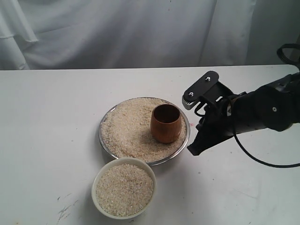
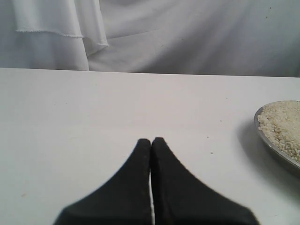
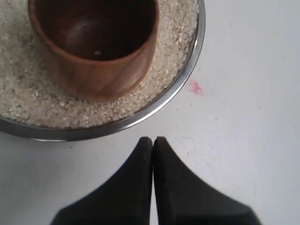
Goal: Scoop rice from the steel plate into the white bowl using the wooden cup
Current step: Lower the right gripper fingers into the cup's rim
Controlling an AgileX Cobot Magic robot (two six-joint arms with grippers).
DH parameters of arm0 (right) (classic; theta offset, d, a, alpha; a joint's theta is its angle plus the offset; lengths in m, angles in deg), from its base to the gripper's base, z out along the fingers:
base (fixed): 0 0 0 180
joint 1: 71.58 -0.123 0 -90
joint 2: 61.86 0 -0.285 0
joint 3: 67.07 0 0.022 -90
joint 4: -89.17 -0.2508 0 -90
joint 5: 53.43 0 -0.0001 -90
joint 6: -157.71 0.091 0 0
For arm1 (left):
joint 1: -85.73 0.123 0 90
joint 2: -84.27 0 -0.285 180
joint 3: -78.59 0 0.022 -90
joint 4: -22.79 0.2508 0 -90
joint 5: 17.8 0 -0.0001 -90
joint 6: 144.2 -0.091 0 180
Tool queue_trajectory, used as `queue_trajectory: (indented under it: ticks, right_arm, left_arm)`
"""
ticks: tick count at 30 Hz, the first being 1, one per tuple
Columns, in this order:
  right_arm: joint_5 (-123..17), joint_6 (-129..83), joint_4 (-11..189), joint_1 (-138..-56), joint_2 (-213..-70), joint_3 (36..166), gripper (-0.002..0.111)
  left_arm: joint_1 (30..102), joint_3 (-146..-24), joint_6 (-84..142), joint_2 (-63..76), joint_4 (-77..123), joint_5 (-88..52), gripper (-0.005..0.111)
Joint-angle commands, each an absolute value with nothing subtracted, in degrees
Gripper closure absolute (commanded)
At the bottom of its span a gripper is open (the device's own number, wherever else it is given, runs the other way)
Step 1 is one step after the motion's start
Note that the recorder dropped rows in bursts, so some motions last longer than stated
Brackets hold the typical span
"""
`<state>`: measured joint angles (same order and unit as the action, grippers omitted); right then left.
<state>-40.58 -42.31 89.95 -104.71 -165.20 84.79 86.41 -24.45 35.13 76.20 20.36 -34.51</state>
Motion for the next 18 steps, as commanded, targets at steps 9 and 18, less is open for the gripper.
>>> queue_trajectory:
  ticks: [9, 18]
  right_arm:
    - [-42.09, -43.50, 87.57, -106.70, -170.08, 90.90, 0.108]
    - [-46.20, -43.50, 87.57, -109.54, -171.09, 91.64, 0.108]
  left_arm:
    - [86.32, -24.19, 35.31, 76.49, 20.32, -34.15, 0.107]
    - [86.32, -24.19, 35.31, 76.49, 20.32, -34.15, 0.107]
